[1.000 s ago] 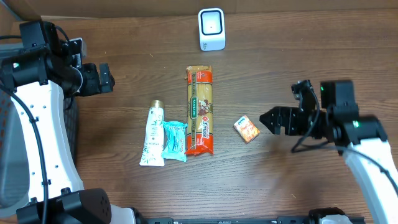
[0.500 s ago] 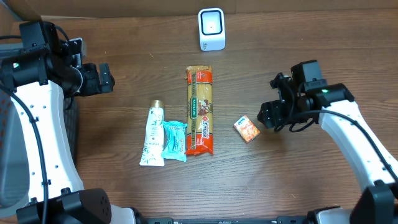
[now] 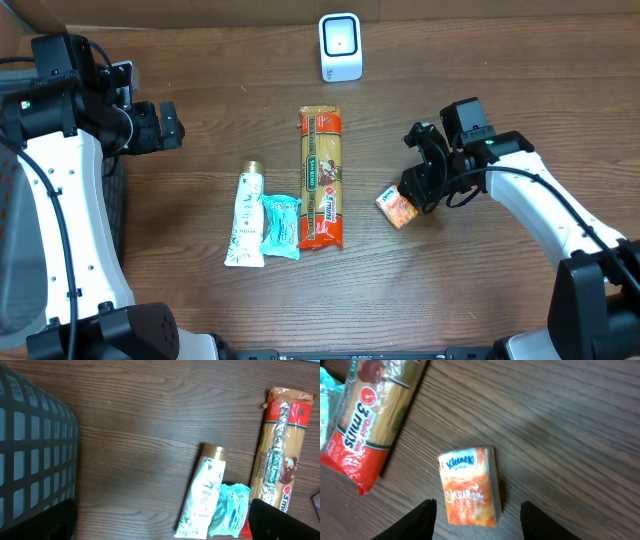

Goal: Scan the item barcode
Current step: 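Move the right gripper to the orange box and grasp it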

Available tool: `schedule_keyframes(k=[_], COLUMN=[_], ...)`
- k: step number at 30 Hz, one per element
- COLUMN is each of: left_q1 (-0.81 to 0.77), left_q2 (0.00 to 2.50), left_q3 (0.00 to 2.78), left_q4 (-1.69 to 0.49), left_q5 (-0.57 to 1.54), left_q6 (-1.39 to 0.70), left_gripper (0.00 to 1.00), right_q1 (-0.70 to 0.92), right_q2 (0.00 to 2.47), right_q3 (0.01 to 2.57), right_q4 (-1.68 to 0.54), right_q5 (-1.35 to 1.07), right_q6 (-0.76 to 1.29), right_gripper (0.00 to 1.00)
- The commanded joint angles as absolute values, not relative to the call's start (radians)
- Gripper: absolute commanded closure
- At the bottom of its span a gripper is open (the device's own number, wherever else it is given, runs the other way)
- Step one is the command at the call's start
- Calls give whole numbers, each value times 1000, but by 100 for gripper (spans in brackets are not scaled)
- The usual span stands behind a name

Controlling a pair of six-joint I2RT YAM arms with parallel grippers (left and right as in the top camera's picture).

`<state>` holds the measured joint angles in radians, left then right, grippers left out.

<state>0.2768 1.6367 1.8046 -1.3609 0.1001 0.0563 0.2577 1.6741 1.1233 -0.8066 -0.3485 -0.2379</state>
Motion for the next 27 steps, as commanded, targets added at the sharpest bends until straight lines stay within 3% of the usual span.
schedule_keyframes(k=[1, 11, 21, 24, 27], left_q1=[275, 275, 275, 275, 275], left_q2=[1633, 1633, 1633, 1633, 1633], left_q3=[1817, 1817, 1817, 1817, 1817], left_q4=[-1357, -1357, -1357, -1357, -1357], left_q5=[101, 101, 101, 101, 101], left_q6=[72, 72, 72, 72, 72], left_gripper=[0, 0, 0, 0, 0], right_q1=[263, 263, 261, 261, 261], right_q2=[1721, 1833, 1897, 1911, 1916], right_q3=[1117, 1117, 1113, 1112, 1112], right_q4=[-789, -775, -759, -763, -765], right_q5=[-398, -448, -479, -503, -531], right_q6=[-299, -350, -402, -401, -375], right_gripper=[43, 44, 54, 64, 84])
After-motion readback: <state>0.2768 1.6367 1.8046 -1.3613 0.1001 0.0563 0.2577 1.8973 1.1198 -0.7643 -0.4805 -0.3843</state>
